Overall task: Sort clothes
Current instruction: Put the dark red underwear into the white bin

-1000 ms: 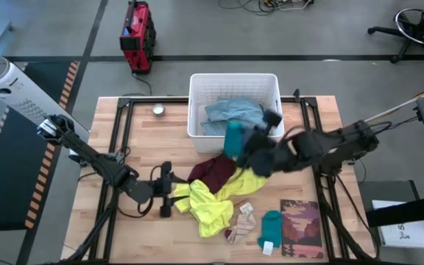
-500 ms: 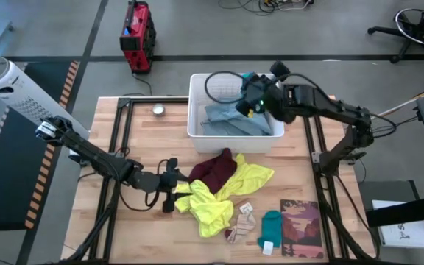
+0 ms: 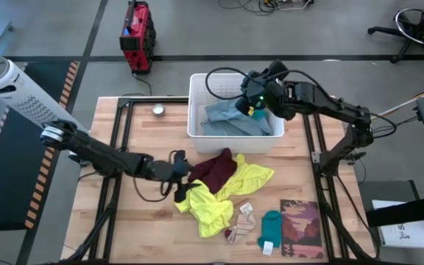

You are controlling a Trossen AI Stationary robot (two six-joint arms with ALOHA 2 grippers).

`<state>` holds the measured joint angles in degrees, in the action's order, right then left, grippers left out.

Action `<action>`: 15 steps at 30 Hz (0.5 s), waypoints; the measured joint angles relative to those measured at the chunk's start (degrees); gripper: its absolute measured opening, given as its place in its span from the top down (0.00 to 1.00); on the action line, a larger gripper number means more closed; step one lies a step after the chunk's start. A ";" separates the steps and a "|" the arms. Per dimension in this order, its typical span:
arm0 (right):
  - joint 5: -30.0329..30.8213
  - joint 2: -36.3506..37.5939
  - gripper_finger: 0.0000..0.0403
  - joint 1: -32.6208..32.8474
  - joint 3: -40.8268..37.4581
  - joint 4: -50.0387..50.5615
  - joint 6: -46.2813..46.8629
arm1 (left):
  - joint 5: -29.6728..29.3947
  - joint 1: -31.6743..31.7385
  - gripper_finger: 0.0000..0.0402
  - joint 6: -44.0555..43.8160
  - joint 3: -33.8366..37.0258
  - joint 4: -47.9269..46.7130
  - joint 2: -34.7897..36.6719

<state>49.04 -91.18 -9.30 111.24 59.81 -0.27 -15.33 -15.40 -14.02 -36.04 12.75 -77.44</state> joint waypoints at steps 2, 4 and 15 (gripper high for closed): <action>0.00 0.00 0.43 0.62 0.00 0.07 -0.63 | 0.27 1.29 0.36 1.28 -1.71 -0.08 -2.95; -0.01 0.00 0.40 1.20 0.00 0.10 -0.77 | 1.51 2.55 0.35 2.33 -3.99 -0.16 -6.04; 0.00 0.00 0.37 4.44 -0.02 1.21 -0.69 | 2.60 7.40 0.28 7.61 -19.96 -15.10 -21.48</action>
<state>49.04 -91.18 -4.86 111.22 61.02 -0.96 -12.73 -8.00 -6.41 -56.00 -2.35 -98.92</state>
